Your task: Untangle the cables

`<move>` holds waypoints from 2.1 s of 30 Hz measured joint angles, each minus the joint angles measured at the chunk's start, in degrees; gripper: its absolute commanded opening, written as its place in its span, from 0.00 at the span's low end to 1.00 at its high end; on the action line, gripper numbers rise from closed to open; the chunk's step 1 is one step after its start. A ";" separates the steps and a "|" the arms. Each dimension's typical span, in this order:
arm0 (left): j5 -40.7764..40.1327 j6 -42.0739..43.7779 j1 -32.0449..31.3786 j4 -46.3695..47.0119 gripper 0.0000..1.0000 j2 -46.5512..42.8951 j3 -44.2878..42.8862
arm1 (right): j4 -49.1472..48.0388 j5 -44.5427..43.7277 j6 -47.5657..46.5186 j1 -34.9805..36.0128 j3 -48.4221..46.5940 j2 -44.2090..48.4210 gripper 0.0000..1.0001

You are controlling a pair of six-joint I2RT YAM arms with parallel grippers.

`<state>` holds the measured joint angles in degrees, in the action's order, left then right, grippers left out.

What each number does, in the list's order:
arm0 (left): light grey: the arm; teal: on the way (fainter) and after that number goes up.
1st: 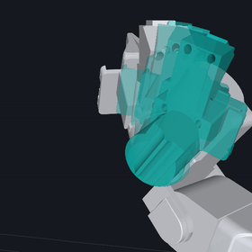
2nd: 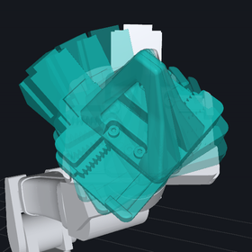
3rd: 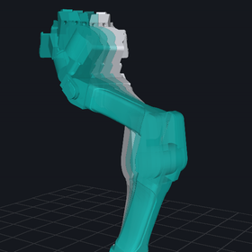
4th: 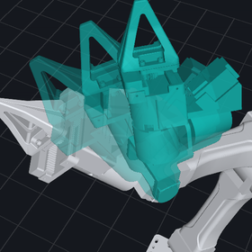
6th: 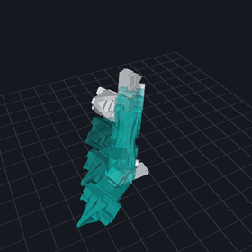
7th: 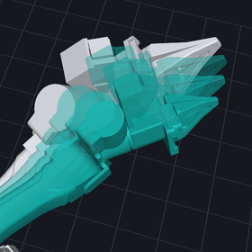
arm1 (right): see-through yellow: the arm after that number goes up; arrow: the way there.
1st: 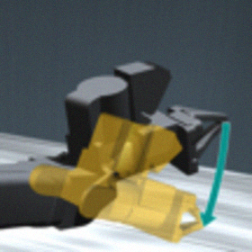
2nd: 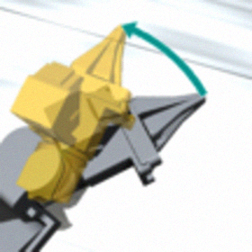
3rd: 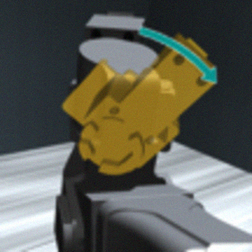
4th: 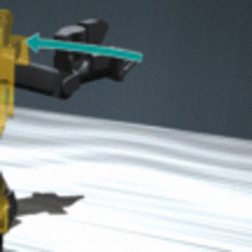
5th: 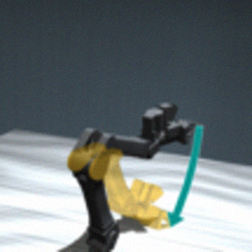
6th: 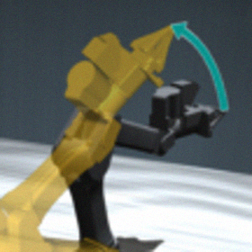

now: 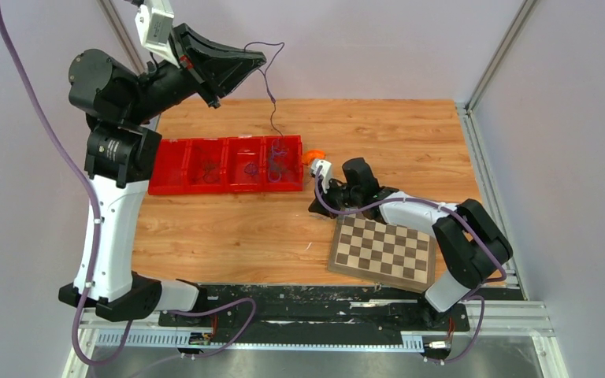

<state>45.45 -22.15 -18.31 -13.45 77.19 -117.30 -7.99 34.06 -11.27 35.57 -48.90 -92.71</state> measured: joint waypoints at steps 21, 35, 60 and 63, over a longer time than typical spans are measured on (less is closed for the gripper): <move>5.29 -7.48 2.58 7.19 0.00 -1.53 9.42 | 6.03 3.52 3.34 0.66 -18.25 15.08 1.00; 7.65 -12.37 1.51 12.24 0.00 -0.92 11.67 | -11.69 2.89 12.22 6.88 -28.72 -0.55 0.11; 3.63 -19.54 7.67 12.79 0.00 7.61 -9.40 | -0.72 2.27 -1.14 3.23 3.96 5.70 0.16; 2.19 -19.67 8.15 12.72 0.00 9.94 -13.00 | 0.96 2.32 -1.55 2.84 4.61 5.60 0.19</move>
<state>47.64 -41.82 -10.15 -0.73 87.13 -130.30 -7.03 36.38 -12.82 38.41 -44.29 -87.11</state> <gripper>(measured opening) 0.008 0.167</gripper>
